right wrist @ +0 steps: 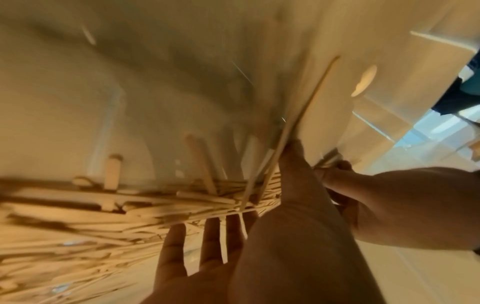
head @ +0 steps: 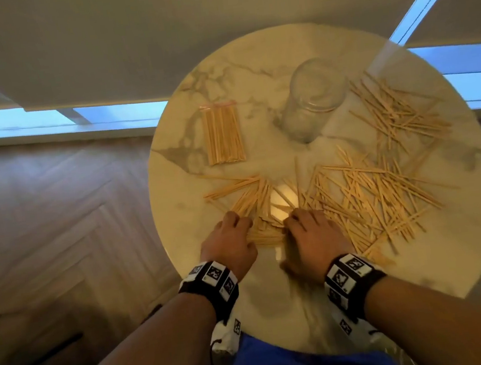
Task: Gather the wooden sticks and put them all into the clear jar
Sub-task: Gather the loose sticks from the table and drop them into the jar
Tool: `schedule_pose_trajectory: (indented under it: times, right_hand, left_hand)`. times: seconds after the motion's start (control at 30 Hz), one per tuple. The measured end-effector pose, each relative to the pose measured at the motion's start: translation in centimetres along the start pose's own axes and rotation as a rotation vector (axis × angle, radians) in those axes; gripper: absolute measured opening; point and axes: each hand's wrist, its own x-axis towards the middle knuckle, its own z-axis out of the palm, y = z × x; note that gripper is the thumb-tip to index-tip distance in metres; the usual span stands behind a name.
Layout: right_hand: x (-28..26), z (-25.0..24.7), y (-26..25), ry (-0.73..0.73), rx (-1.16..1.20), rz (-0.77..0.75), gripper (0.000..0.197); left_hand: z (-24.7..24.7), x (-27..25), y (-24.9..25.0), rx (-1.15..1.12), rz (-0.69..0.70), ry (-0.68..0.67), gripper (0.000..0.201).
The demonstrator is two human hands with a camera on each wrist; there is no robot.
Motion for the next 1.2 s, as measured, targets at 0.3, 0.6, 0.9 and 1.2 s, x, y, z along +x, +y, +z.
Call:
schedule_pose_trajectory:
  times: [0.3, 0.6, 0.9, 1.2]
  right_hand:
    - [2.3, 0.1, 2.4, 0.019, -0.034, -0.166, 0.039]
    - [2.2, -0.4, 3.0, 0.01, -0.116, -0.189, 0.038]
    - [0.7, -3.9, 6.5, 0.215, 0.207, -0.293, 0.028]
    - [1.0, -8.7, 10.0, 0.079, 0.512, -0.26, 0.008]
  left_hand:
    - [0.8, -0.3, -0.3, -0.171, 0.066, 0.052, 0.039]
    - [1.0, -3.8, -0.6, -0.237, -0.204, 0.177, 0.067]
    - [1.4, -4.8, 1.7, -0.502, -0.349, 0.412, 0.06]
    - [-2.7, -3.4, 9.5, -0.828, -0.267, 0.527, 0.03]
